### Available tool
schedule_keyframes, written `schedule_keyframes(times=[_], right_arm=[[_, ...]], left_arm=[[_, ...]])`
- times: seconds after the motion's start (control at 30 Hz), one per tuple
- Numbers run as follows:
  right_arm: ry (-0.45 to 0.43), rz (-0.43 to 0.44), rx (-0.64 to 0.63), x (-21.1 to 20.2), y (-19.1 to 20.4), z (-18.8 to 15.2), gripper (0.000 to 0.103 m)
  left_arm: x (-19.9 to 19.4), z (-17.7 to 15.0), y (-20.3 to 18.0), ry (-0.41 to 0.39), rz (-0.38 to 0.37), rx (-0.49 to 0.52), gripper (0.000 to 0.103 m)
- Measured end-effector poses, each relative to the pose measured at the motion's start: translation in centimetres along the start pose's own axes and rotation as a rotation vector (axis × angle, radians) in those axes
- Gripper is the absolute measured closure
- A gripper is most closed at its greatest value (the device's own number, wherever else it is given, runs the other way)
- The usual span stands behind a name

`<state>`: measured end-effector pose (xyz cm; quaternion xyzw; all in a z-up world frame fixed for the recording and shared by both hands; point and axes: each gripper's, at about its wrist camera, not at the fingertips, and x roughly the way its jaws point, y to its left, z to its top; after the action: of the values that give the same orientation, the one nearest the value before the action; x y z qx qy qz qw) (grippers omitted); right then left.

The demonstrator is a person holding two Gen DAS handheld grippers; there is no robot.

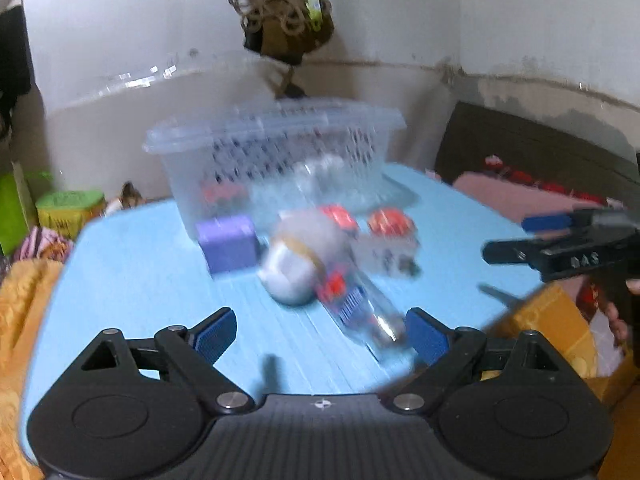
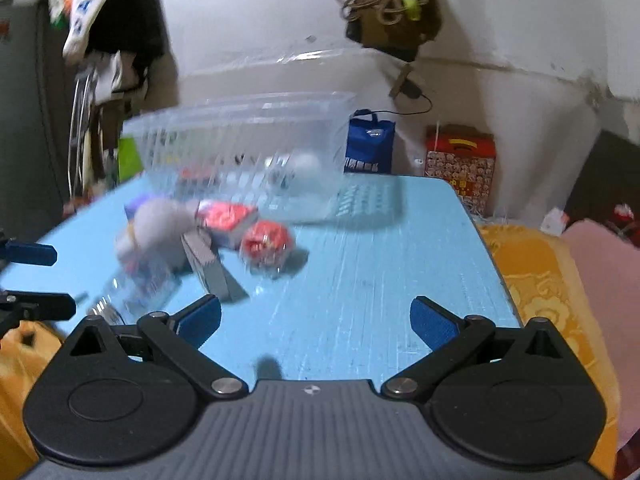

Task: Organize objects
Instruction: 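Withdraw both tools from the basket back over the table, then grasp the small grey matchbox with the right tool while the left tool grasps the clear bottle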

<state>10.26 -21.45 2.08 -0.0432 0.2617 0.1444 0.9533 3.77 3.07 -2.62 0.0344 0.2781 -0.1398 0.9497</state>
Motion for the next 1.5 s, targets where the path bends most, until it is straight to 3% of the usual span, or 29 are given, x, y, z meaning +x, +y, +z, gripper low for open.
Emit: schedule_keyframes(times=[0.2,0.33,0.43,0.53,0.67,0.83,0.97,1.07,1.13,1.3,1.37,1.43,1.5], right_arm=[[-0.021,-0.002,0.005,0.5,-0.2,-1.4,0.0],[-0.064,0.022,0.167,0.3,-0.9,-3.5,0.0],[-0.167,0.005,0.226,0.6,-0.5,-4.9,0.0],[-0.225,-0.008,0.24,0.8,0.1,-5.4,0.0],[-0.202,0.025,0.186,1.4,1.0,-4.3,0.0],[-0.181,0.046,0.117,1.5,2.3,-3.6,0.001],[-0.204,0.025,0.074,0.7,2.8,-3.3,0.009],[-0.205,0.033,0.082,0.4,2.5,-3.3,0.014],[-0.201,0.037,0.088,0.4,2.5,-3.2,0.019],[-0.182,0.063,0.075,0.7,3.2,-2.9,0.027],[-0.168,0.077,0.072,1.1,3.5,-2.8,0.031],[-0.151,0.097,0.075,1.7,3.9,-2.6,0.032],[-0.133,0.107,0.057,2.6,4.4,-2.3,0.033]], left_arm=[[0.5,-1.4,-1.0,-0.037,0.005,-0.059,0.01],[1.6,-2.2,-0.7,-0.059,-0.008,-0.114,0.01],[2.5,-3.1,0.7,-0.087,-0.082,-0.216,0.01],[2.5,-3.6,1.5,-0.125,-0.09,-0.259,0.01],[2.5,-3.6,2.1,-0.145,-0.076,-0.309,0.01],[2.1,-2.6,0.0,-0.13,-0.052,-0.201,0.01],[2.2,-1.9,-1.8,-0.098,0.016,-0.12,0.012],[3.2,-1.9,-1.6,-0.039,0.043,-0.14,0.023],[3.1,-1.9,-1.9,-0.036,0.052,-0.125,0.031],[3.2,-1.6,-2.4,-0.035,0.062,-0.104,0.032],[3.3,-1.6,-2.3,-0.034,0.06,-0.104,0.038],[3.0,-1.8,-2.1,-0.038,0.05,-0.106,0.05],[2.8,-1.8,-1.9,-0.044,0.059,-0.101,0.052]])
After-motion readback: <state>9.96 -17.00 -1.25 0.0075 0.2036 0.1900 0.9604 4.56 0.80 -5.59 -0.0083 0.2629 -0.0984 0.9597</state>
